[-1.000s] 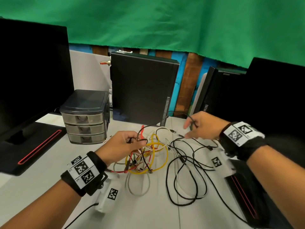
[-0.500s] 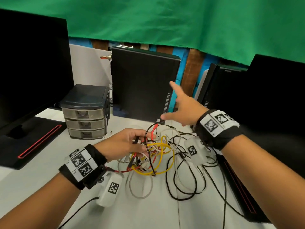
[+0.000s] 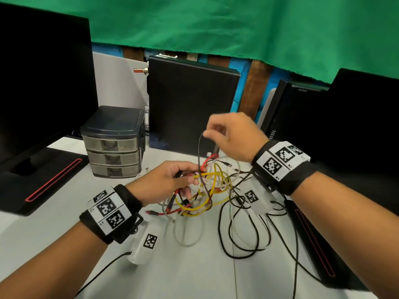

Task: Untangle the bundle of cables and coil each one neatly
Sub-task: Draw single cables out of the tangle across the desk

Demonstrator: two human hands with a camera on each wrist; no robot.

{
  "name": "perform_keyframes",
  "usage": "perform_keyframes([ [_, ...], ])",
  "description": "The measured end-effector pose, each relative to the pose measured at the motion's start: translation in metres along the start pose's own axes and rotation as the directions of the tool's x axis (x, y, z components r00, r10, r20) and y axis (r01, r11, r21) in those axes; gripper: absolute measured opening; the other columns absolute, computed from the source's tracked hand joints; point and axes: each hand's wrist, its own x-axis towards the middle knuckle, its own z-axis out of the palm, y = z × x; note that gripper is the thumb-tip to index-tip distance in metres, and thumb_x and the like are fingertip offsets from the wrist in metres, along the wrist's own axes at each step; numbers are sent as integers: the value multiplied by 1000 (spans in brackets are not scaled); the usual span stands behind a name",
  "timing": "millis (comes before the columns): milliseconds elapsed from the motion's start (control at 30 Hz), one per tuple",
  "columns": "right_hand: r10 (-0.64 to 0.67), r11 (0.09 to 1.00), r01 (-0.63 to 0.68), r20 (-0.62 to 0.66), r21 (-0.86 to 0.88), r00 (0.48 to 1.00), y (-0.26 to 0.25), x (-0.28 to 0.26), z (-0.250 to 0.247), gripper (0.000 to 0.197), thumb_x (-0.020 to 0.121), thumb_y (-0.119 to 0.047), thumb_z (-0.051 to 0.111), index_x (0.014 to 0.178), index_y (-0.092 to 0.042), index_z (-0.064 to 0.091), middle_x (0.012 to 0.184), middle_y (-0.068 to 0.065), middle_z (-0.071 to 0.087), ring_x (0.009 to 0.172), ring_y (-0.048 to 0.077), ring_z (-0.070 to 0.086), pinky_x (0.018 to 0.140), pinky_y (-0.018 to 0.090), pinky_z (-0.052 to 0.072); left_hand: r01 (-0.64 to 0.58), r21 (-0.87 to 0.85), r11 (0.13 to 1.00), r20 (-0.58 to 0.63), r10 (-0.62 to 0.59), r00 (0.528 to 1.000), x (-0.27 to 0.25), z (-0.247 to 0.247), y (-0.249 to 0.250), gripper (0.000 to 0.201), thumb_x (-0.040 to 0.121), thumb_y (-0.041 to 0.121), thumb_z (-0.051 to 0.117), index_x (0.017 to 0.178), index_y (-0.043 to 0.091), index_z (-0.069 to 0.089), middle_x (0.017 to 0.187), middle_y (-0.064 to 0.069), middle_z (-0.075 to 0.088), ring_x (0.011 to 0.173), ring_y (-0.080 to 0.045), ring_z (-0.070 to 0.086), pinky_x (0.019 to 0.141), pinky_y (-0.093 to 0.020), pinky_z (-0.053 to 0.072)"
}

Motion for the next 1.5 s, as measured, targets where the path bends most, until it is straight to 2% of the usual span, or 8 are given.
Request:
perform_keyframes([
  [267, 208, 972, -130, -460, 196, 863, 20, 15, -17, 16, 91, -29, 62, 78, -19, 61, 53, -9, 44, 57, 15, 44, 61, 38, 45, -23, -325, 945, -59, 4, 998, -2, -10, 10, 20, 95, 36, 62, 96, 18, 71, 70, 2, 48, 56, -11, 43, 59, -23, 38],
  [400, 238, 964, -185, -313, 190, 919, 25, 18, -16, 15, 89, -31, 67, 77, -23, 66, 55, -9, 49, 56, 6, 44, 60, 31, 39, -49, -158, 986, -207, 15, 978, -4, -5, 9, 36, 85, 39, 75, 90, 4, 66, 63, 6, 36, 50, -7, 34, 57, -23, 38],
  [567, 134, 991, -121, -307, 64, 942, 10, -9, -3, 23, 90, -32, 67, 112, -24, 67, 95, -7, 63, 92, 14, 59, 82, 30, 48, -31, -415, 909, -322, -115, 940, -2, -3, 15, 17, 85, 37, 66, 70, 28, 71, 64, 5, 26, 45, -6, 26, 51, -22, 38],
  [667, 150, 975, -76, -370, 207, 917, -8, -34, 8, 14, 87, -34, 67, 80, -22, 67, 70, -8, 62, 66, 13, 58, 65, 39, 53, -45, -500, 865, -356, -158, 921, -1, -9, 17, 37, 95, 34, 59, 60, 30, 71, 64, 6, 29, 44, -4, 28, 51, -21, 38],
  [733, 259, 940, -213, -150, 266, 954, -14, -52, 21, 26, 88, -37, 69, 69, -20, 68, 60, -7, 61, 57, 9, 56, 61, 39, 54, -52, -538, 841, -375, -183, 909, 0, -10, 19, 43, 98, 34, 57, 58, 29, 71, 62, 8, 32, 43, -3, 29, 48, -18, 38],
  [967, 389, 679, -357, 99, 642, 916, -24, -74, 54, 7, 86, -19, 77, 93, -19, 78, 80, 5, 71, 53, 0, 52, 56, 19, 48, 0, -678, 735, -349, -322, 880, 4, 0, 23, 37, 97, 36, 58, 64, 23, 64, 51, 9, 47, 35, -2, 35, 39, -17, 39],
  [1133, 432, 570, -414, 169, 710, 886, -27, -74, 57, 12, 91, -14, 71, 82, -8, 76, 57, -7, 60, 48, 1, 49, 47, 11, 39, -8, -693, 721, -374, -350, 859, 5, -1, 21, 32, 96, 36, 62, 67, 22, 63, 56, 9, 42, 39, -3, 32, 42, -19, 43],
  [1500, 519, 491, -430, 142, 758, 843, -34, -72, 64, 17, 91, -5, 61, 75, -7, 62, 68, 7, 69, 59, 13, 64, 50, 24, 50, 38, -695, 718, -335, -371, 866, 5, -4, 17, 21, 97, 32, 60, 84, 16, 58, 58, 5, 36, 39, -5, 31, 43, -19, 41],
])
